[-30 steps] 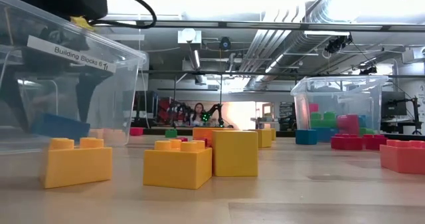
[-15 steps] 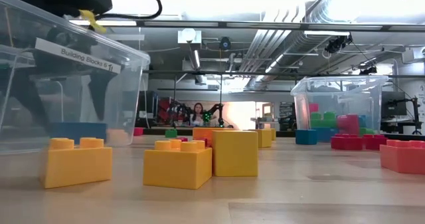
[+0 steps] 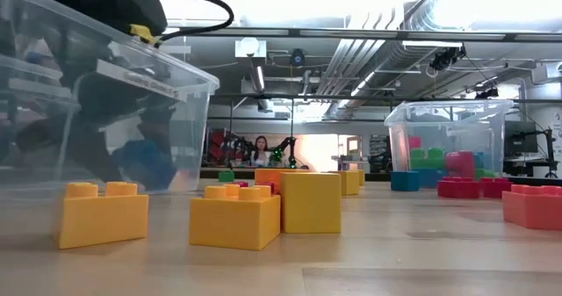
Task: Sort blocks by size
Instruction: Put the large blue game piece into the right transparent bin
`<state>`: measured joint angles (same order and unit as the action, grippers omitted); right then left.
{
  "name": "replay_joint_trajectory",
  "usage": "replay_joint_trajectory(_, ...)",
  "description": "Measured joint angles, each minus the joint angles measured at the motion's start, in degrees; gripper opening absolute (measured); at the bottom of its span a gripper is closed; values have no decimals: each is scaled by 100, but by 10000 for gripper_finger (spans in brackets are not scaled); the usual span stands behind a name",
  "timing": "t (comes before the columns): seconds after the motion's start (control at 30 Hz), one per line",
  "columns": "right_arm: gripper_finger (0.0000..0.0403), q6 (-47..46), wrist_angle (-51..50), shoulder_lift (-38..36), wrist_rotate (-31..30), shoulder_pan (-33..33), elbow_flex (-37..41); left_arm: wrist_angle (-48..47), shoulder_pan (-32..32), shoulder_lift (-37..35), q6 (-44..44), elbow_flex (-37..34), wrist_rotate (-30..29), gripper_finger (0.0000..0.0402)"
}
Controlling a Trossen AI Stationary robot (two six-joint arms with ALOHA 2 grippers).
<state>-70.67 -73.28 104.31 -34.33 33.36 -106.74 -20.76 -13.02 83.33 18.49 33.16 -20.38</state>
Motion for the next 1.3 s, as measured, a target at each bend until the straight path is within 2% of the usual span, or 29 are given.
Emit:
replay_joint_trajectory(0.1, 0, 11, 119, 0, 2, 0, 0, 46, -2, 34, -233, -3, -286, 322)
replay_joint_trajectory(0.2, 0, 13, 146, 0, 2, 0, 0, 81, -31, -22, -500, -22, -824, 286)
replay_joint_trajectory(0.3, 0, 13, 155, 0, 3, 0, 0, 62, -33, -166, -686, -40, -1101, 225)
replay_joint_trajectory(0.43, 0, 15, 155, 0, 7, 0, 0, -104, -38, -554, -783, 12, -1319, 117)
replay_joint_trajectory(0.5, 0, 17, 157, 0, 9, 0, 0, -441, -37, -836, -831, 133, -1289, 89)
replay_joint_trajectory(0.63, 0, 17, 156, 0, 31, 0, 0, -1283, -37, -1636, -1014, 763, -791, 89)
replay_joint_trajectory(0.77, 0, 17, 155, 0, 31, 0, 0, -1645, -37, -2622, -1087, 1638, 455, 89)
replay_joint_trajectory(0.83, 0, 19, 157, 0, 9, 0, 0, -1320, -39, -3080, -1128, 2033, 961, 89)
replay_joint_trajectory(0.87, 0, 18, 163, -2, -82, 2, -8, -997, -38, -3249, -1173, 2174, 987, 89)
replay_joint_trajectory(0.93, 0, 61, 248, -5, -483, 51, -68, -309, 29, -3463, -1222, 2344, 740, 89)
replay_joint_trajectory(1.03, 0, 268, 354, -46, -1350, 156, -311, 736, 280, -3414, -926, 2456, 316, 89)
replay_joint_trajectory(1.17, 0, 667, 374, -59, -2253, 258, -816, 2021, 708, -2710, -744, 2449, 487, 89)
replay_joint_trajectory(1.3, 0, 1294, 390, -59, -2961, 282, -1361, 3767, 1182, -1476, -790, 2440, 778, 89)
